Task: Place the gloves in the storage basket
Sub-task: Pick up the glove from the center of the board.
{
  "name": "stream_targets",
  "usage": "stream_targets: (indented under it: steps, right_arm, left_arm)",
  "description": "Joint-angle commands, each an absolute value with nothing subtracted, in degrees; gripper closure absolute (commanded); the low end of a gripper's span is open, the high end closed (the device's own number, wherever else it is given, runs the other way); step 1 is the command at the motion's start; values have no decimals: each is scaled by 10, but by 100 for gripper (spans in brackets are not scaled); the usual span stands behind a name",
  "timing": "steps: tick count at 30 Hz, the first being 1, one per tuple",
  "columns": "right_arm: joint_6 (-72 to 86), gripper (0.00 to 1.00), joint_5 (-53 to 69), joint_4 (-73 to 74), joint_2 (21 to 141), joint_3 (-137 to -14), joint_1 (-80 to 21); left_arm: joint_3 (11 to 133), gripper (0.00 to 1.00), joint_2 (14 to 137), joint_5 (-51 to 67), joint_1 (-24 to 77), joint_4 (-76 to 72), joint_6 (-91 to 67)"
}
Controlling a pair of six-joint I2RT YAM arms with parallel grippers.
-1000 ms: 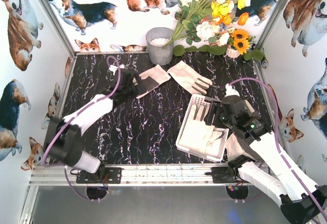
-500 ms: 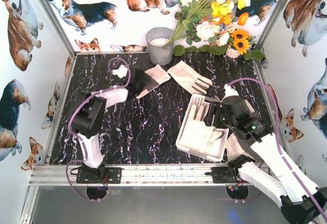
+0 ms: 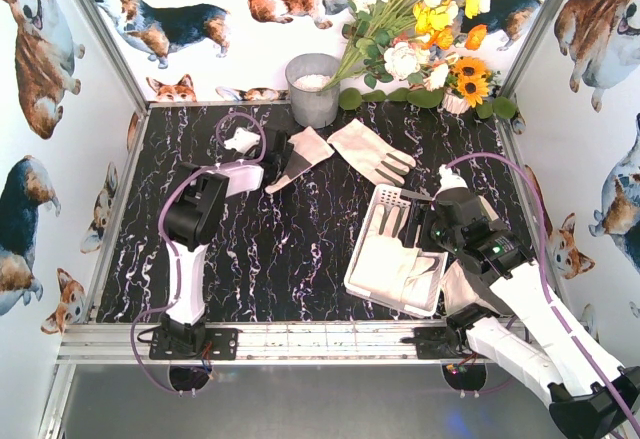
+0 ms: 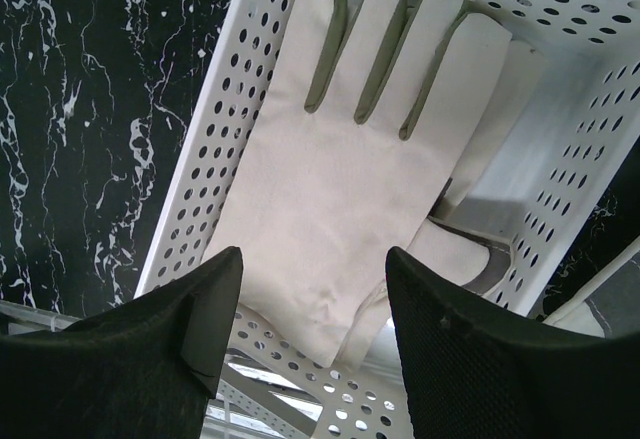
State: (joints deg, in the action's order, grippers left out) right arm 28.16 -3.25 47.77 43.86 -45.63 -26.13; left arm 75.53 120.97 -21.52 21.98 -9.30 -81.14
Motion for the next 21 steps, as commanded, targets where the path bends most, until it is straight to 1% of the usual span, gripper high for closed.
stream_targets:
  steps: [1,4,5,9,12,14,16,21]
  right_arm:
    - [275,39,-43,450,438,-459,-258]
    - [272,39,-47,454,442,-464,-258]
    - [271,39,-48,456,443,-467,-258]
    - [271,39,-46,464,441,-479,-257]
    - [267,38,-25,464,439,-489,-257]
    - [253,37,10,451,438,-495,-257]
    - [232,30,61,425,438,-497,-257]
    - [210,22,222,337,447,-503,-259]
  left_arm:
    - [803,75,1239,-230,211,-105,-800]
    - [804,98,1227,-248,211,-81,-777]
    - [793,100,1213,-260,211,-77,-769]
    - [744,100,1123,-264,210,-51,-684]
    - [708,100,1039,-220,205,-3,-587]
    - [686,100,980,-178,203,51,-512]
    - [671,100,920,-136,202,120,-459]
    - [649,100,783,-30,202,297,-374]
